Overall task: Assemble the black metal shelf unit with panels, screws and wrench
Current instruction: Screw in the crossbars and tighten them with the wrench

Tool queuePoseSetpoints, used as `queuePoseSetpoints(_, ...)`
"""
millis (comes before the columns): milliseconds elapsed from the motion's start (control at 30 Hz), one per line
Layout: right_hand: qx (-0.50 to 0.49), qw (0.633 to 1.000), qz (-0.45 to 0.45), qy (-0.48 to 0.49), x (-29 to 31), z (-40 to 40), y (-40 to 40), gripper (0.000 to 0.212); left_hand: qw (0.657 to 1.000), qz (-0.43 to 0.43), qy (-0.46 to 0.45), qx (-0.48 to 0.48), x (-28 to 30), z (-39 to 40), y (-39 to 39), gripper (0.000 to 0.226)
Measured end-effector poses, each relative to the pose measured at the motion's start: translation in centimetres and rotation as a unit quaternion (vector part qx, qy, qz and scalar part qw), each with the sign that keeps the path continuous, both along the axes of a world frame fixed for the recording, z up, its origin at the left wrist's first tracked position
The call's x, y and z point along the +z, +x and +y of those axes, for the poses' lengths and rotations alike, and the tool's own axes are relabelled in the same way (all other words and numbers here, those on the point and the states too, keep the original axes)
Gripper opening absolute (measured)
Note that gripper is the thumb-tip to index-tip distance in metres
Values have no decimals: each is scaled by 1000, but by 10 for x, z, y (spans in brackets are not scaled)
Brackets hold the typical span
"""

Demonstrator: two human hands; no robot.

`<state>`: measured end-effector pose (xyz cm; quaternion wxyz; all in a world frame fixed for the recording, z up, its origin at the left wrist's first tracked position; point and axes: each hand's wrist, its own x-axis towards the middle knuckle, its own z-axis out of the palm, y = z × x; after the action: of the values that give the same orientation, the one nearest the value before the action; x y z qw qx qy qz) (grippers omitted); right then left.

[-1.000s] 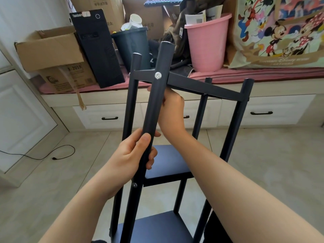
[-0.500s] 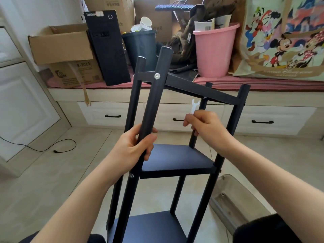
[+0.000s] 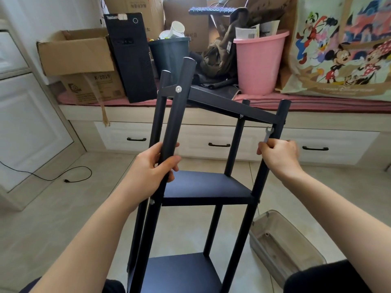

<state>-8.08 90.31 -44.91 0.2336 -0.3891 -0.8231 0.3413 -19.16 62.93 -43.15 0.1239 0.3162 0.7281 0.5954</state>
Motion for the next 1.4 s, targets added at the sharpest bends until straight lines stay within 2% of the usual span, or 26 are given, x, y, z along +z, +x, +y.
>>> queuePoseSetpoints(100,17,997,4,-70,2,4,0,29,1000,1,-8,12,0,-5,-8,25)
queuePoseSetpoints(200,94,965,64,-237,5,7,2,27,999,24,-29,20,1,-13,-16,28)
queuePoseSetpoints(267,131,952,60,-268,5,9,4,26,998,33,-40,21,1,-19,-20,30)
queuePoseSetpoints(467,159,955,63,-243,7,6,-2,29,988,103,-81,81,3,-32,-31,9)
queuePoseSetpoints(567,153,962,63,-216,7,-1,-5,29,987,97,-84,100,3,-33,-31,10)
queuePoseSetpoints(733,96,963,121,-221,10,-8,-9,27,982,107,-68,137,-1,-30,-35,11)
queuePoseSetpoints(833,96,962,170,-190,20,-13,-6,30,982,87,-56,156,-5,-27,-39,10)
queuePoseSetpoints(933,110,956,218,-165,32,-22,-2,33,982,52,-38,179,-10,-23,-44,22)
queuePoseSetpoints(1000,122,953,232,-153,39,-29,1,31,981,25,-31,191,-14,-20,-47,22)
queuePoseSetpoints(1400,189,941,229,-161,52,-59,13,33,965,-54,16,255,-33,-11,-64,23)
